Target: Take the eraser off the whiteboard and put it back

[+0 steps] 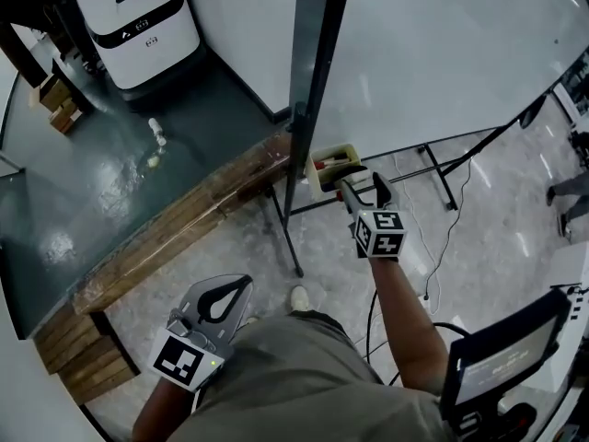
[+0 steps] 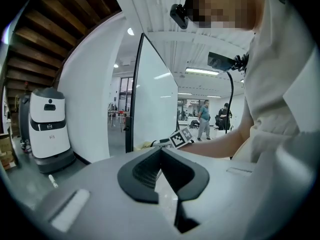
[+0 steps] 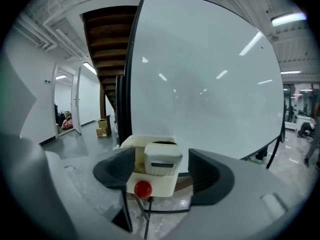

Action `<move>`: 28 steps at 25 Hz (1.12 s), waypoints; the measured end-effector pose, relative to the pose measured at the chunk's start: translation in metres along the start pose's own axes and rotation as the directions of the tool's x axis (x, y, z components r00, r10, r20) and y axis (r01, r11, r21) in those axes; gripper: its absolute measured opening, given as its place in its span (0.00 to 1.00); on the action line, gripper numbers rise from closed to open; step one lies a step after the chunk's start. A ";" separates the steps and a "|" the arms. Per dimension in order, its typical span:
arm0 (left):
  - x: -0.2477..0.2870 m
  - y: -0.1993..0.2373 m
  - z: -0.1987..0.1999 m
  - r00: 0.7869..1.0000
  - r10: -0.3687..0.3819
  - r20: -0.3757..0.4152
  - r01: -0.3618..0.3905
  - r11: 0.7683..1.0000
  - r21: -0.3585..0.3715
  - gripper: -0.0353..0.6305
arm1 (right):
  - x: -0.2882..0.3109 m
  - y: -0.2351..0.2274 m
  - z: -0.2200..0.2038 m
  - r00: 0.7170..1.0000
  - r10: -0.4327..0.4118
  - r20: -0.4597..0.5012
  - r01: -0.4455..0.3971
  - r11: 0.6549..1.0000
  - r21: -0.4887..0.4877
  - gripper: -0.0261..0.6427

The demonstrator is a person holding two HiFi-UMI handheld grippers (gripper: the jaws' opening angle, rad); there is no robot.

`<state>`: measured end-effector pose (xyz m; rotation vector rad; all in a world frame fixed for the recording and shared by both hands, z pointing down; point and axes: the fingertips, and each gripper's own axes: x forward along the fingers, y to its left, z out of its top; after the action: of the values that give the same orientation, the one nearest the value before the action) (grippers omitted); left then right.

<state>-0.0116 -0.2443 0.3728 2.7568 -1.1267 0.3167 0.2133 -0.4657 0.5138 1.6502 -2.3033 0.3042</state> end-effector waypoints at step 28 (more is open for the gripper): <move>0.005 0.006 0.000 0.999 0.049 -0.009 -0.049 0.999 0.004 0.06 | 0.010 0.003 0.016 0.997 0.051 0.062 -0.051 0.999 0.003 0.43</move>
<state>-0.0120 -0.2520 0.3742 2.7314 -1.1948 0.3370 0.2060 -0.4793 0.5024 1.6269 -2.3947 0.2740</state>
